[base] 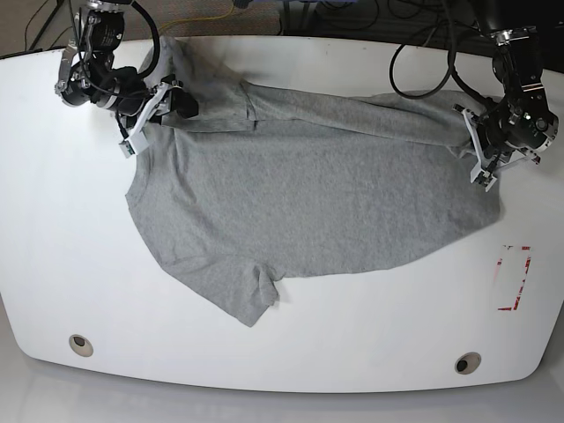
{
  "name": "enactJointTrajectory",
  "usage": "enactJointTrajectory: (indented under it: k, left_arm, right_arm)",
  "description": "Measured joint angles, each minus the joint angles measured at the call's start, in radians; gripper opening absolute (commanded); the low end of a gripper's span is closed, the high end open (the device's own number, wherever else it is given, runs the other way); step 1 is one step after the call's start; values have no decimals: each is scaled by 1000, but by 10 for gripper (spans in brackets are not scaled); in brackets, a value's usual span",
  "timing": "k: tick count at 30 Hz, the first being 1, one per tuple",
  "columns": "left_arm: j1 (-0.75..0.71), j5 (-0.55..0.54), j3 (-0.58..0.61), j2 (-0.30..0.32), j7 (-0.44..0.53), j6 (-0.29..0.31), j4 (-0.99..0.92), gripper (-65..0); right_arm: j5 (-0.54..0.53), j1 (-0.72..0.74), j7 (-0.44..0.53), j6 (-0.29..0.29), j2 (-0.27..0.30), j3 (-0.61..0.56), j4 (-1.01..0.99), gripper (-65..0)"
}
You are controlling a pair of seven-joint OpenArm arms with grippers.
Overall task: Layout the t-shirt on the table in an organized manner, then fold the t-shirt properly
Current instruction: 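Open the right gripper and regrasp the shirt's shoulder fabric, then stretch the shirt edge taut between both grippers, smoothing it flat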
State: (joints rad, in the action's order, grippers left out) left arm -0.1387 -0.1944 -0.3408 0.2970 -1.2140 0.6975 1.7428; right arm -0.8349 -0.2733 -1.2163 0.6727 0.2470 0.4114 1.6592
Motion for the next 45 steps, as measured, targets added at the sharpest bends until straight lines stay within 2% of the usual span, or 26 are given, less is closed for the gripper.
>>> enactJointTrajectory:
  k: [10,13,16,17,18,19,22,29,31,37,39,43,45]
  left_arm:
    - [0,0,2,0,0,0,0,-650]
    - [0,0,2,0,0,0,0,-650]
    - [0,0,2,0,0,0,0,-650]
    - [0,0,2,0,0,0,0,-650]
    - [0,0,2,0,0,0,0,-650]
    - [1,0,2,0,0,0,0,-650]
    - [1,0,2,0,0,0,0,-650]
    - [1,0,2,0,0,0,0,-650]
    - [0,0,2,0,0,0,0,-650]
    - [0,0,2,0,0,0,0,-650]
    - [0,0,2,0,0,0,0,-650]
    - [0,0,2,-1,0,0,0,-650]
    - [0,0,2,0,0,0,0,-650]
  right_arm:
    - [15,-30,-8,-3,2,6,92,-352]
    - [15,-32,-8,-3,2,5,107,-430]
    - [16,-29,-8,-3,2,1,107,-539]
    - [16,-30,-8,-3,1,1,107,-555]
    - [15,-30,-8,-3,0,0,107,-606]
    - [15,-30,-8,-3,-1,0,107,-617]
    - [18,-30,-10,-3,-1,-3,106,-601]
    - [19,-14,-8,-3,0,-4,32,-442]
    - [19,-8,-8,-4,0,-4,8,-425]
    - [18,-6,-8,-4,0,-4,-3,-434]
    - [18,-5,-8,-3,0,-4,-3,-472]
    - [18,-4,-8,-4,0,-3,-3,-639]
    - [18,-5,-8,-3,0,-3,-3,-650]
